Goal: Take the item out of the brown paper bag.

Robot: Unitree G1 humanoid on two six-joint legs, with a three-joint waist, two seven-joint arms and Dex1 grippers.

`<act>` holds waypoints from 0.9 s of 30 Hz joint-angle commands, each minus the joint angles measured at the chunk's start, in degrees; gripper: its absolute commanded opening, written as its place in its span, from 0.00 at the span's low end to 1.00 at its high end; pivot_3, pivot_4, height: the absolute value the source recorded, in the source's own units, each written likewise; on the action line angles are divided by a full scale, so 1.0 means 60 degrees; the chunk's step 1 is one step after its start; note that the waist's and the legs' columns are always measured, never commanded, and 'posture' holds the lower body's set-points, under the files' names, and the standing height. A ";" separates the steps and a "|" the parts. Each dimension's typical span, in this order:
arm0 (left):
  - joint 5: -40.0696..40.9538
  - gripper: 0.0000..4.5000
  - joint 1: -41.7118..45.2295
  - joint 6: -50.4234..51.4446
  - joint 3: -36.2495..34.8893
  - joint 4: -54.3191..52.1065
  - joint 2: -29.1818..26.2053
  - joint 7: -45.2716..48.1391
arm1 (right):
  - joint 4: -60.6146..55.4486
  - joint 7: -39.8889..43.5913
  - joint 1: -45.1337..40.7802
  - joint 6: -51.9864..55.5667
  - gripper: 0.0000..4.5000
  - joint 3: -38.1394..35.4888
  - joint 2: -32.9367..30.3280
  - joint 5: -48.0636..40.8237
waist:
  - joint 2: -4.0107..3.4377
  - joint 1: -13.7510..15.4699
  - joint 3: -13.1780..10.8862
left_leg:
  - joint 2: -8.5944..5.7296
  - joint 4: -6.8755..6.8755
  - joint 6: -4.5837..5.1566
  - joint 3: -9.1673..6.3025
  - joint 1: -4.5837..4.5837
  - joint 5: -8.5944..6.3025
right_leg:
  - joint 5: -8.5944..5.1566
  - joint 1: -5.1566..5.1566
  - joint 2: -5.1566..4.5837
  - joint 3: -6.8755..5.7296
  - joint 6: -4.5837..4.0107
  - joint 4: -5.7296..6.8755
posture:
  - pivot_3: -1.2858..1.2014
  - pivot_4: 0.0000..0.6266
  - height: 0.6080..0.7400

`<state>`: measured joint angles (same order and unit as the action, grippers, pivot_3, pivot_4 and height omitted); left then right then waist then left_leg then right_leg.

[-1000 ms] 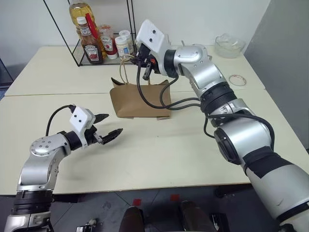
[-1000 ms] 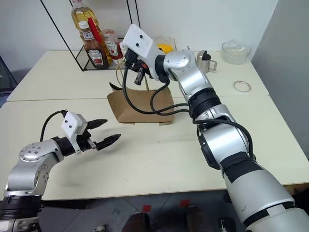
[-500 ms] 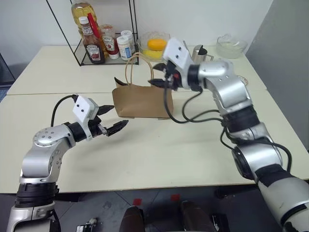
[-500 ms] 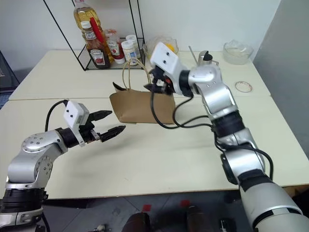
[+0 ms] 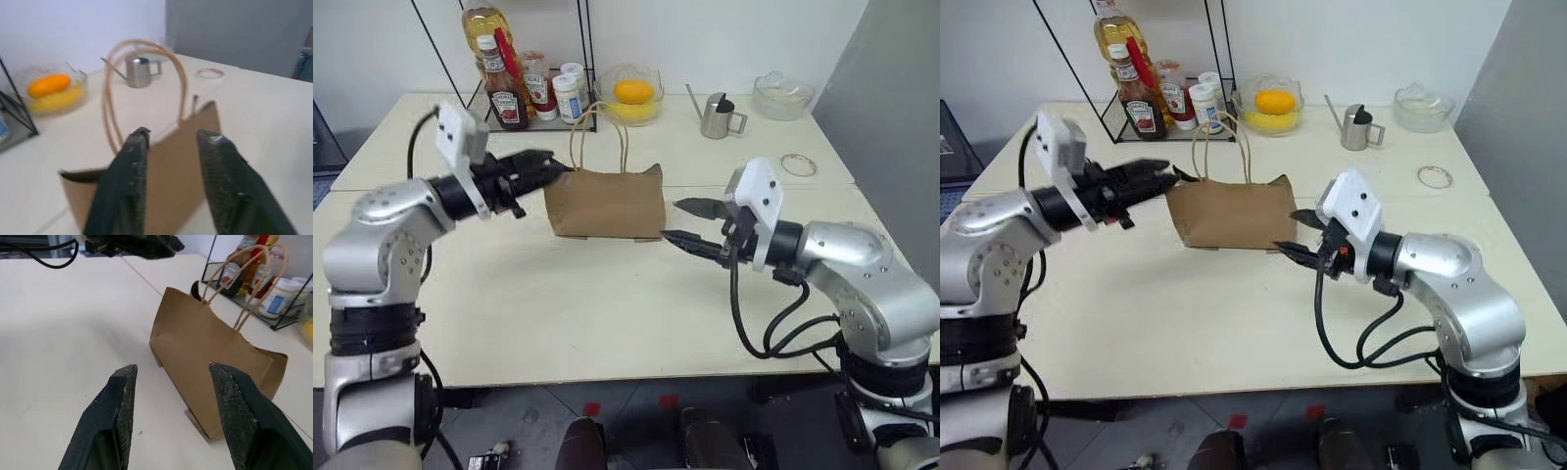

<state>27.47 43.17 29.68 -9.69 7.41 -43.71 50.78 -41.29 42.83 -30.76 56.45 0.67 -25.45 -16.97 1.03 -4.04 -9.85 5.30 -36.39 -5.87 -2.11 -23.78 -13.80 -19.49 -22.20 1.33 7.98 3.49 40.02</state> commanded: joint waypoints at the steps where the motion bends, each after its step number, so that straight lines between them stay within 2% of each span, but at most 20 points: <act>1: -0.1323 0.06 0.1243 -0.1747 0.0516 0.1802 -0.0123 -0.0006 | -0.0975 -0.0702 0.0339 -0.0262 0.55 0.0091 -0.0168 0.0062 | 0.0000 0.0025 0.0000 | -0.0001 -0.0002 -0.0001 -0.0005 -0.0001 0.0001 | 0.0000 0.0000 0.0000 -0.0002 0.0000 0.0000 | 0.52 0.24 1.00; 2: -0.1646 0.00 0.1606 -0.2232 0.0641 0.2400 -0.0088 -0.0057 | -0.1147 -0.0829 0.0428 -0.0168 0.55 0.0154 -0.0228 0.0018 | 0.0000 0.0046 0.0000 | -0.0001 -0.0003 -0.0002 -0.0006 -0.0002 0.0001 | 0.0000 -0.0003 0.0000 -0.0001 0.0000 -0.0003 | 0.52 0.24 1.00; 7: -0.3239 0.00 0.3508 -0.4822 0.1314 0.5737 0.0177 -0.0510 | -0.1823 -0.1312 0.0827 0.0347 0.55 -0.0284 -0.0369 -0.0453 | 0.0001 0.0158 0.0000 | -0.0008 -0.0006 -0.0023 -0.0017 -0.0012 0.0013 | 0.0000 -0.0003 -0.0001 -0.0008 -0.0001 -0.0007 | 0.52 0.24 1.00; 13: -0.4483 0.00 0.4933 -0.6711 0.1909 0.8988 0.0557 -0.0418 | -0.2480 -0.1512 0.1386 0.0910 0.55 -0.1021 -0.0577 -0.1347 | 0.0002 0.0239 0.0000 | -0.0016 -0.0006 -0.0014 -0.0021 -0.0019 0.0008 | 0.0000 -0.0001 -0.0003 -0.0011 -0.0001 -0.0009 | 0.52 0.24 1.00; 19: -0.5627 0.00 0.5802 -0.7637 0.2497 1.0700 0.1060 -0.0797 | -0.3119 -0.1549 0.2072 0.1418 0.55 -0.2332 -0.0804 -0.3049 | 0.0009 0.0289 -0.0005 | -0.0016 -0.0009 0.0000 -0.0035 -0.0033 0.0001 | 0.0000 0.0001 -0.0003 -0.0026 -0.0001 -0.0009 | 0.52 0.24 1.00; 27: -0.6932 0.00 0.6278 -0.7598 0.3157 1.1483 0.1541 -0.1244 | -0.3119 -0.2204 0.2002 0.1617 0.55 -0.3418 -0.1619 -0.4785 | 0.0010 0.0296 -0.0005 | -0.0018 -0.0018 0.0003 -0.0042 -0.0034 0.0000 | 0.0000 0.0009 -0.0003 -0.0031 0.0000 -0.0005 | 0.52 0.24 1.00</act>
<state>-12.35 79.20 -15.32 8.50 76.17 -34.20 44.23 -58.01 30.81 -18.06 66.21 -18.07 -34.32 -43.18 1.08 -2.27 -9.88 5.19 -36.50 -5.85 -2.37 -23.98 -13.80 -19.49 -22.14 1.31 7.80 3.49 39.99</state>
